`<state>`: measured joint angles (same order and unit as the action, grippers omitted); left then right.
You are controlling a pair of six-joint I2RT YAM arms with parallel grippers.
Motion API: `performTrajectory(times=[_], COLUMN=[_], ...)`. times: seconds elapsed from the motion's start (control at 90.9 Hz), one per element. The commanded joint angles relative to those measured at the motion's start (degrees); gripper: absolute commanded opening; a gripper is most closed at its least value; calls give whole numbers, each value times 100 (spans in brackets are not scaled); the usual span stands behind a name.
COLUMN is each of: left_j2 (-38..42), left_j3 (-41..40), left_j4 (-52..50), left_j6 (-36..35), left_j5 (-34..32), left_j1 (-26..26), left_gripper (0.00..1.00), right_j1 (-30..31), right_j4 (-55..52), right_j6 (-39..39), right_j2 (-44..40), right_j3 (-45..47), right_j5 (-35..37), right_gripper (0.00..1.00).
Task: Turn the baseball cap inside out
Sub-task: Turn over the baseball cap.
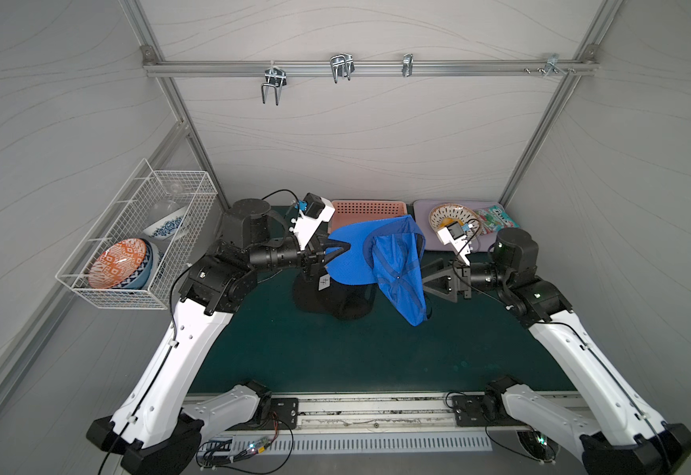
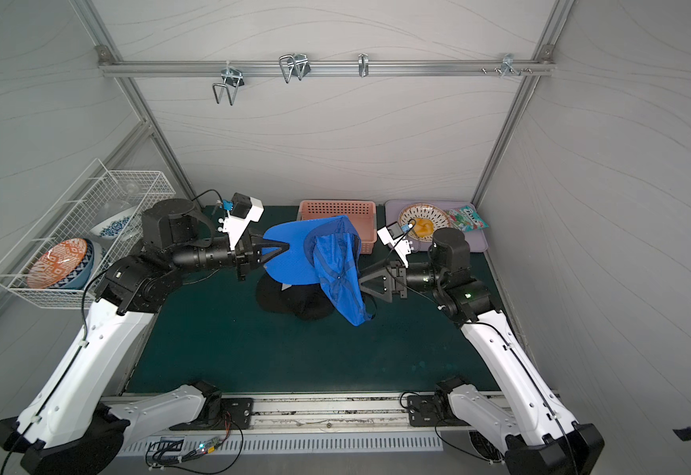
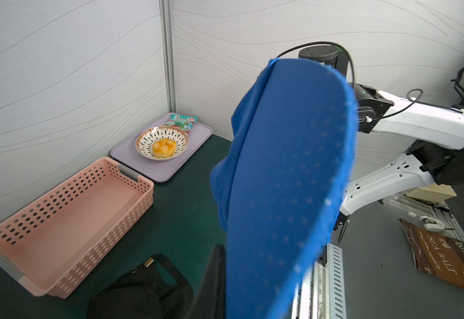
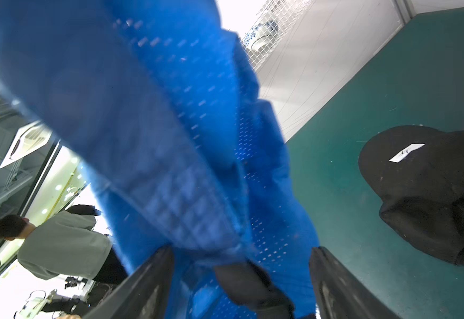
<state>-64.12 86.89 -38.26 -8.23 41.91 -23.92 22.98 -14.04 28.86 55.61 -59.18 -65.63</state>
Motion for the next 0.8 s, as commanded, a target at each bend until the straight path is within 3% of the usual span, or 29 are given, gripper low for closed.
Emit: performTrajectory(times=[0.0, 0.066, 0.242, 0.319, 0.396, 0.44, 0.528, 0.693, 0.792], left_j2=[20, 24, 72, 89, 110, 130, 160, 236, 255], left_j3=[-26, -54, -159, -205, -290, -332, -423, -791, -904], left_j4=[486, 552, 677, 665, 649, 595, 407, 52, -191], left_j6=[142, 198, 257, 265, 276, 258, 247, 452, 590], left_j5=[-89, -12, 167, 251, 161, 12, -709, -2600, -3390], left_j1=[84, 93, 122, 165, 194, 205, 212, 194, 86], left_gripper=[0, 0, 0, 0, 0, 0, 0, 0, 0], right_j1=[84, 128, 158, 163, 163, 158, 163, 325, 860], right_j4=[-2, -4, 20, 58, 19, 48, -99, -430, -990], right_j6=[70, 98, 99, 98, 52, 18, -143, 196, 401], right_j2=[-120, -111, -24, 51, 61, -11, -229, -484, -231], right_j3=[46, 79, 111, 80, 62, 99, 162, 324, 63], right_j5=[-127, -115, 82, 157, 490, 810, 2013, 5087, 7001], right_gripper=[81, 78, 49, 31, 2, 0, 0, 0, 0])
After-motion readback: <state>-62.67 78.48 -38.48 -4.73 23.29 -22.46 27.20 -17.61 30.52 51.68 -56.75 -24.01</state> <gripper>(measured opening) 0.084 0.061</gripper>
